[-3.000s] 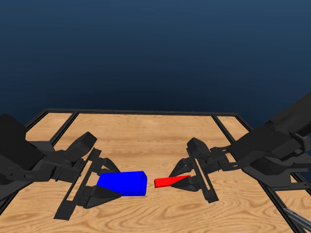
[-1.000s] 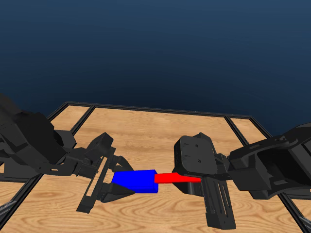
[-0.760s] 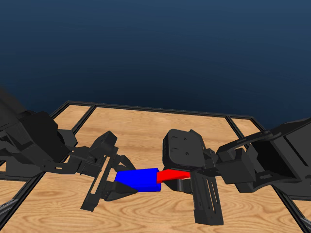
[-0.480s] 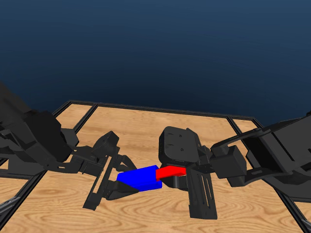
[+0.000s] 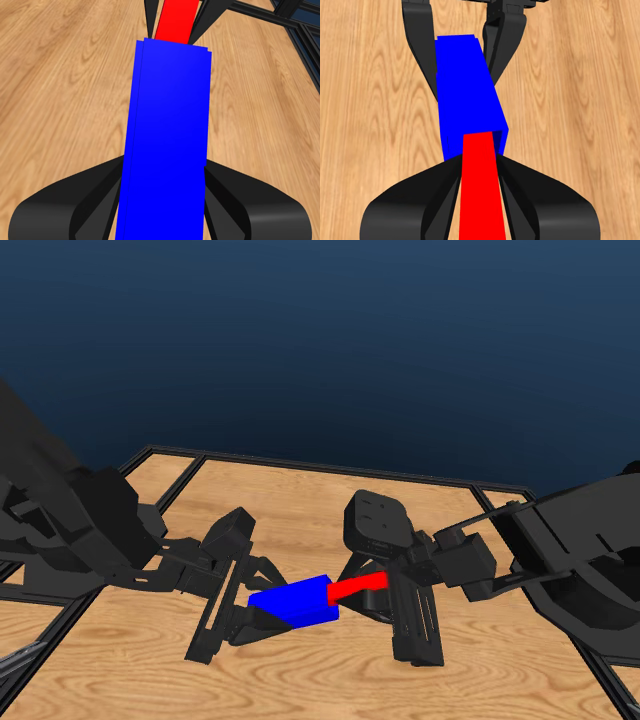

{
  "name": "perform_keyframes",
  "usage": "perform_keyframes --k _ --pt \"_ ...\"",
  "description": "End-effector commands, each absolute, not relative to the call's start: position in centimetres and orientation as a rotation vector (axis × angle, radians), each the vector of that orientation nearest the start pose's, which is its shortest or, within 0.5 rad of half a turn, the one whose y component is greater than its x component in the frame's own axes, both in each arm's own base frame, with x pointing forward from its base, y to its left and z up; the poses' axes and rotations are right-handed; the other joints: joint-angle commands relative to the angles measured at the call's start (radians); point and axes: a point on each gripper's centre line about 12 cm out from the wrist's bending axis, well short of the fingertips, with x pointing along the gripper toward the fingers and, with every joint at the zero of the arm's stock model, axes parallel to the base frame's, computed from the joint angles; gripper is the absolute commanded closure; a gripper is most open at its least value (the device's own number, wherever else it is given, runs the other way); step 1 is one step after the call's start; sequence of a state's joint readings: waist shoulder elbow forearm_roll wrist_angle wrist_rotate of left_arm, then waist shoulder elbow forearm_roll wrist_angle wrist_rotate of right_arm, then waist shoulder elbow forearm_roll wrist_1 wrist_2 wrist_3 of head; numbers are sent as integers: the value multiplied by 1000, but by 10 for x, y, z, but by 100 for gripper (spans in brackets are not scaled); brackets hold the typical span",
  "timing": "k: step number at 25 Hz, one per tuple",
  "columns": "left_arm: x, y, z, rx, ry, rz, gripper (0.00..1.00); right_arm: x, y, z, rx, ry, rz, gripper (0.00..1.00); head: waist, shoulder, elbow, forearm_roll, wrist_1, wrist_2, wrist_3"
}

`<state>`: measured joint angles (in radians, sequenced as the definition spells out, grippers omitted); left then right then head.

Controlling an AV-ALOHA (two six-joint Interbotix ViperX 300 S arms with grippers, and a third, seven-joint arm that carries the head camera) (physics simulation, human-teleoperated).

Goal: Insert peg into socket

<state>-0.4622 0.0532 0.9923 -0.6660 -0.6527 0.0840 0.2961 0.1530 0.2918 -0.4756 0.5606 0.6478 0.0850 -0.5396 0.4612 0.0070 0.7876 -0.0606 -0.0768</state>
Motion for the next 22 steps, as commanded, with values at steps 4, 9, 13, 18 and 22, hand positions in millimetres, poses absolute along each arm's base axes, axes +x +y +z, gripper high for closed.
perform_keyframes --k 4,9,13,18,22 --pt "315 -106 126 -256 391 21 100 434 87 183 76 845 -22 100 0 -9 -15 0 -19 2 -1" --pt "318 -104 132 -284 365 35 100 442 92 169 80 820 32 100 -4 -8 -16 0 -21 5 3" --pt "319 -106 128 -270 388 21 100 450 97 173 69 787 63 100 -8 -8 -15 -1 -23 7 6" --pt "321 -106 132 -266 410 9 100 456 100 177 71 769 76 100 -8 -8 -16 -1 -23 8 4" --pt "319 -109 132 -289 388 11 100 447 95 163 124 799 63 0 -6 -9 -15 0 -23 9 3"
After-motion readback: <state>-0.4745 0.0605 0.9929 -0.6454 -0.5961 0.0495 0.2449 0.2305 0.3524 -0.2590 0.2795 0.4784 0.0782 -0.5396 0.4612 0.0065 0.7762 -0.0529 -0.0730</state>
